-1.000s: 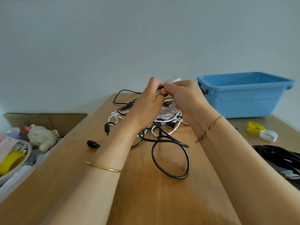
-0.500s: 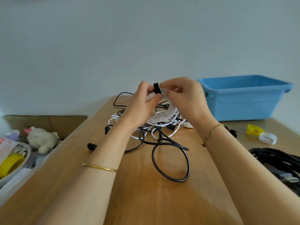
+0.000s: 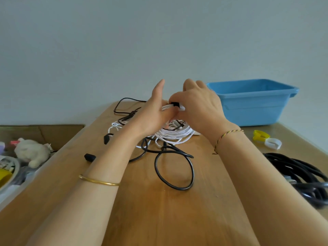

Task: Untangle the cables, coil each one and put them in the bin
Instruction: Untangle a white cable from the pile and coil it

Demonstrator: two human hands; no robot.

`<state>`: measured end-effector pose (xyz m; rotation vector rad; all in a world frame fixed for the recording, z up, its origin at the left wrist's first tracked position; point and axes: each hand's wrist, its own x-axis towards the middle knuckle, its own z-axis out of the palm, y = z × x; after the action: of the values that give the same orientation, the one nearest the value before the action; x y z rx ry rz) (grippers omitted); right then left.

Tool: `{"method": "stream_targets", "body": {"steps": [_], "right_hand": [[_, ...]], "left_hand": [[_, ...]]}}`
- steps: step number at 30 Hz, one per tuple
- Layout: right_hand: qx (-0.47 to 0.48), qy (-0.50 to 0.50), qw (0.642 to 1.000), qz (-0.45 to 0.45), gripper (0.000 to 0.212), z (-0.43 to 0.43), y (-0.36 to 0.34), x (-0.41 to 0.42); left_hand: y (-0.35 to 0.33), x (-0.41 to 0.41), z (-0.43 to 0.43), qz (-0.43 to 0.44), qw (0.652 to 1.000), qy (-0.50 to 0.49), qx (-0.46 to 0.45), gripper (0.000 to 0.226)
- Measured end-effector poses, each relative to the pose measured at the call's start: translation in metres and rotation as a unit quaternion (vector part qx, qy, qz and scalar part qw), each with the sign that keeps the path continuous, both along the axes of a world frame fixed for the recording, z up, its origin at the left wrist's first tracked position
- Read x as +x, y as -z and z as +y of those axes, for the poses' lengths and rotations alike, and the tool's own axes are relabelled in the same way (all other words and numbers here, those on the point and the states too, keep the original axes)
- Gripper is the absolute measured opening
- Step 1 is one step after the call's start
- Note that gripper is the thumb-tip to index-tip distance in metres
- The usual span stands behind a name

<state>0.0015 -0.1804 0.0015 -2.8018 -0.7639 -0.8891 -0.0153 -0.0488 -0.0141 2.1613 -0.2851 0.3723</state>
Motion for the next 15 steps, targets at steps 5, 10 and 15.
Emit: {"method": "stream_targets", "body": {"steps": [5, 10, 15], "right_hand": [[-0.045, 0.009, 0.998, 0.03, 0.035, -0.047, -0.018, -0.022], [-0.099, 0.017, 0.988, 0.121, 0.03, -0.102, -0.03, -0.038], [-0.163, 0.084, 0.948, 0.258, 0.042, -0.148, -0.04, -0.044]], "left_hand": [[0.001, -0.01, -0.035, 0.041, 0.992, 0.086, -0.078, 0.079], [0.009, 0.0, -0.086, 0.18, 0.915, 0.259, -0.253, 0.035], [0.014, -0.005, -0.143, 0.307, 0.835, 0.287, -0.354, 0.015]]}}
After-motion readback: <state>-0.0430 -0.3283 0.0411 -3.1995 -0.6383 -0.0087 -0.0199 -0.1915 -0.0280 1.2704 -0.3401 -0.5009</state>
